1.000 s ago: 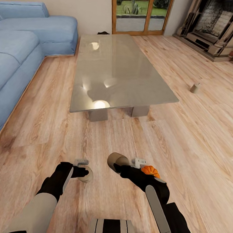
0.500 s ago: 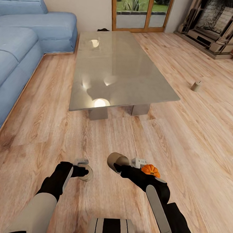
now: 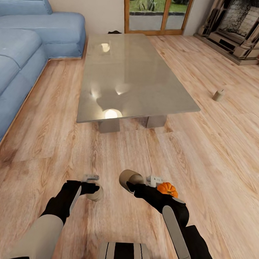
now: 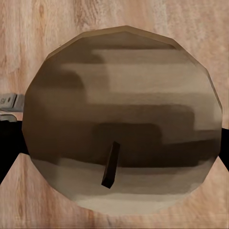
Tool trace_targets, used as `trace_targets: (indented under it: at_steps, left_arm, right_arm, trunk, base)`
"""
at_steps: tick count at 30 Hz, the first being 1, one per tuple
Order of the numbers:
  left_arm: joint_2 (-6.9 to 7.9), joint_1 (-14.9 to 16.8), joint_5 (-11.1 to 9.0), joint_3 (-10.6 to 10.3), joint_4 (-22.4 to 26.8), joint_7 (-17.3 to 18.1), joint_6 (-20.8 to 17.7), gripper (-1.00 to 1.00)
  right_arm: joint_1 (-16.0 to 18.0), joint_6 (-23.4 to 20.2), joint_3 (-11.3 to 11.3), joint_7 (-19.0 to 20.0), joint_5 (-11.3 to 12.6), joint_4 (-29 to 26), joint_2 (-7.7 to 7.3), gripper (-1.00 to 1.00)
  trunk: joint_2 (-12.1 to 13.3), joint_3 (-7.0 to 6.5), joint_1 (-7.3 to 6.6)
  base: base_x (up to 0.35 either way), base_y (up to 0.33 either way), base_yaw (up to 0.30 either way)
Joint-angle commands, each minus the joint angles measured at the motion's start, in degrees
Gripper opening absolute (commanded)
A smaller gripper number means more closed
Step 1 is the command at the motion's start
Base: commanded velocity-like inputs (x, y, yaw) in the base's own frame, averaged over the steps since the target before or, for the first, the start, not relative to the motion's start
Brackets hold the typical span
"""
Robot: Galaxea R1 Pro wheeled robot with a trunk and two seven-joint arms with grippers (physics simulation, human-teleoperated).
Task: Place each of the two pumpkins and all three candles from the living room inside a cabinet in the living room (use any cabinet), then make sure every cabinet is closed, and position the cauldron so it is next to a table in the living room.
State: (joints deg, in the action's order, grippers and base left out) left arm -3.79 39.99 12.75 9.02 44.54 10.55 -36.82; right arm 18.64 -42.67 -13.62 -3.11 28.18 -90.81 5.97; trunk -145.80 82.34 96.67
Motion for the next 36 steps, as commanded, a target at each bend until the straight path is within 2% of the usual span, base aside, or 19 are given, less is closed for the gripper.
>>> trace_targets:
  at_steps: [1, 9, 12, 22, 25, 36]
  left_arm:
    - [-0.08, 0.02, 0.6, 0.33, 0.02, 0.53, -0.08, 1.0]
    - [-0.16, 0.04, 0.61, 0.38, -0.3, 0.55, 0.4, 1.0]
    - [-0.17, 0.02, 0.61, 0.38, -0.28, 0.59, 0.44, 1.0]
    - [-0.13, 0.0, 0.64, 0.38, -0.09, 0.57, 0.6, 1.0]
    - [-0.12, 0.0, 0.62, 0.38, -0.02, 0.75, 0.64, 1.0]
    - [-0.08, 0.0, 0.61, 0.37, 0.24, 1.42, 0.7, 1.0]
  right_arm:
    - [0.04, -0.22, 0.0, -0.31, 0.47, -0.07, 0.01, -1.0]
    - [0.02, -0.22, 0.0, -0.31, 0.47, -0.07, 0.01, -1.0]
    - [0.03, -0.22, 0.0, -0.31, 0.47, -0.07, 0.01, -1.0]
    - [0.04, -0.3, 0.0, -0.31, 0.47, -0.07, 0.01, -1.0]
    - [0.03, -0.31, 0.0, -0.31, 0.47, -0.07, 0.01, -1.0]
    - [0.05, -0.31, 0.0, -0.31, 0.47, -0.07, 0.01, -1.0]
  trunk:
    - [-0.03, 0.27, 0.01]
    - [-0.05, 0.49, 0.04]
    - [-0.09, 1.15, 0.11]
    - [-0.09, 1.15, 0.11]
    - [-0.13, 1.82, 0.19]
    - [-0.13, 1.82, 0.19]
  base:
    - [0.0, 0.0, 0.0]
    - [0.0, 0.0, 0.0]
    - [0.0, 0.0, 0.0]
    - [0.0, 0.0, 0.0]
    - [0.0, 0.0, 0.0]
    - [0.0, 0.0, 0.0]
